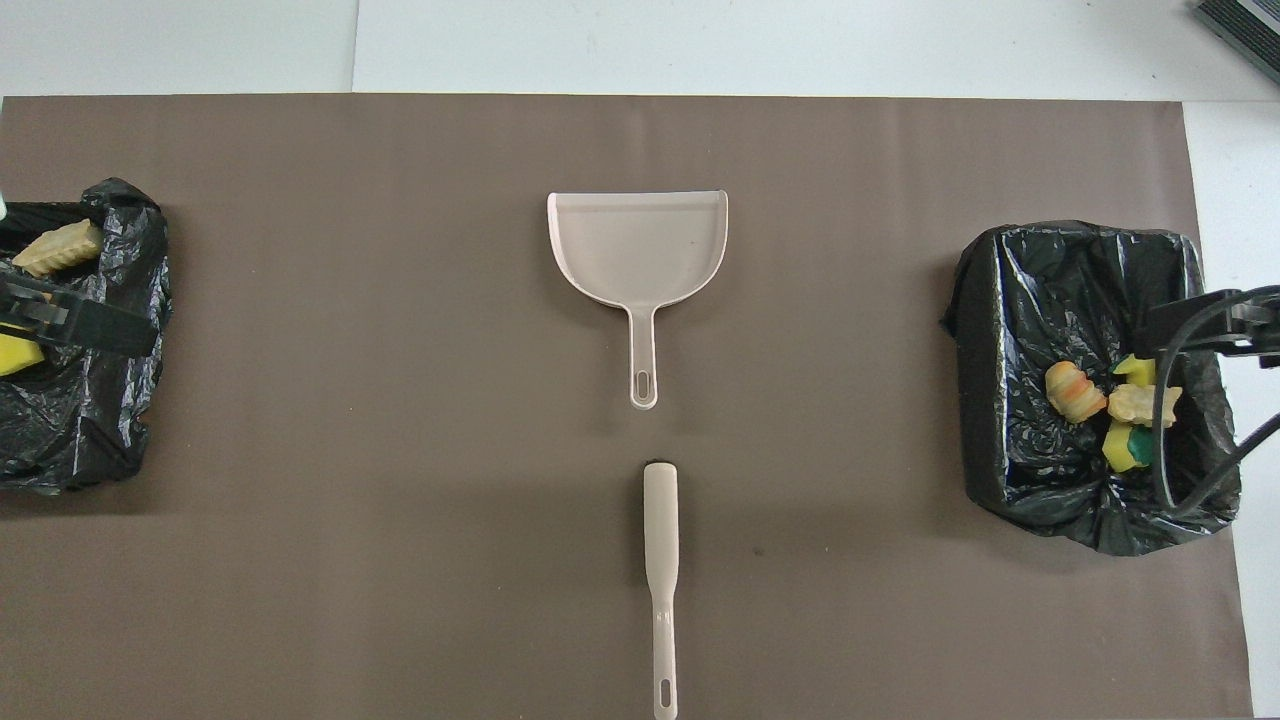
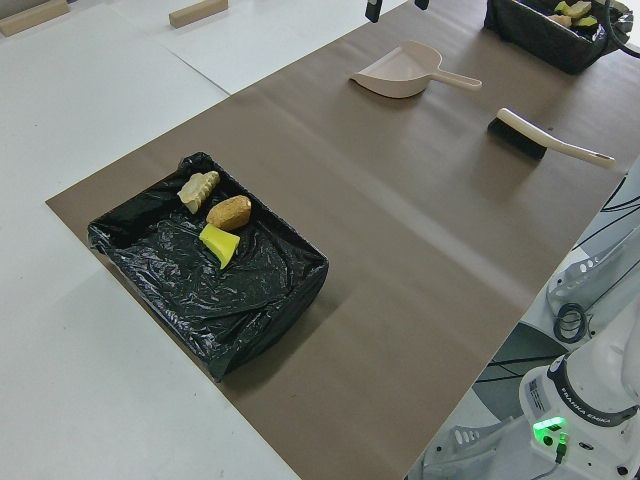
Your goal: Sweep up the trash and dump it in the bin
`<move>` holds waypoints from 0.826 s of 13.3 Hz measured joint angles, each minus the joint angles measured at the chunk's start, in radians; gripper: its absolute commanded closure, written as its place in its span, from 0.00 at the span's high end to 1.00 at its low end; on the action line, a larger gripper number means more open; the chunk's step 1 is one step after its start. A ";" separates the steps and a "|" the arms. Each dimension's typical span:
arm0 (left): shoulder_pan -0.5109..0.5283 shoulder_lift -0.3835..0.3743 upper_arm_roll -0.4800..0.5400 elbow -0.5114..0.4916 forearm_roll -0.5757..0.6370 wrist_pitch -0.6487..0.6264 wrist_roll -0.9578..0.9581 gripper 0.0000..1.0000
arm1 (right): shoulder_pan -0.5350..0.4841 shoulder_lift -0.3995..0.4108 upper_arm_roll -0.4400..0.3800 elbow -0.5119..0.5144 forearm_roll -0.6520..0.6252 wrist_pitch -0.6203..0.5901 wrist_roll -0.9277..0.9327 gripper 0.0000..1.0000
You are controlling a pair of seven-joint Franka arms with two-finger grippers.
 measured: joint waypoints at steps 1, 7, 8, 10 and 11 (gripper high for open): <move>0.000 -0.003 0.000 0.001 -0.003 -0.016 0.000 1.00 | 0.000 0.000 0.003 0.000 0.000 0.000 0.000 1.00; 0.000 -0.006 0.011 0.000 -0.007 -0.054 0.000 1.00 | -0.001 0.000 0.004 0.000 0.000 0.000 0.000 1.00; 0.000 -0.008 0.012 -0.001 -0.007 -0.061 0.000 1.00 | -0.002 0.000 0.004 0.000 0.000 0.000 0.000 1.00; 0.000 -0.016 0.012 -0.007 -0.007 -0.072 0.000 1.00 | -0.002 0.000 0.004 0.000 0.000 0.000 0.000 1.00; 0.000 -0.024 0.012 -0.018 -0.007 -0.072 0.000 1.00 | -0.002 0.000 0.004 0.000 0.000 0.000 0.000 1.00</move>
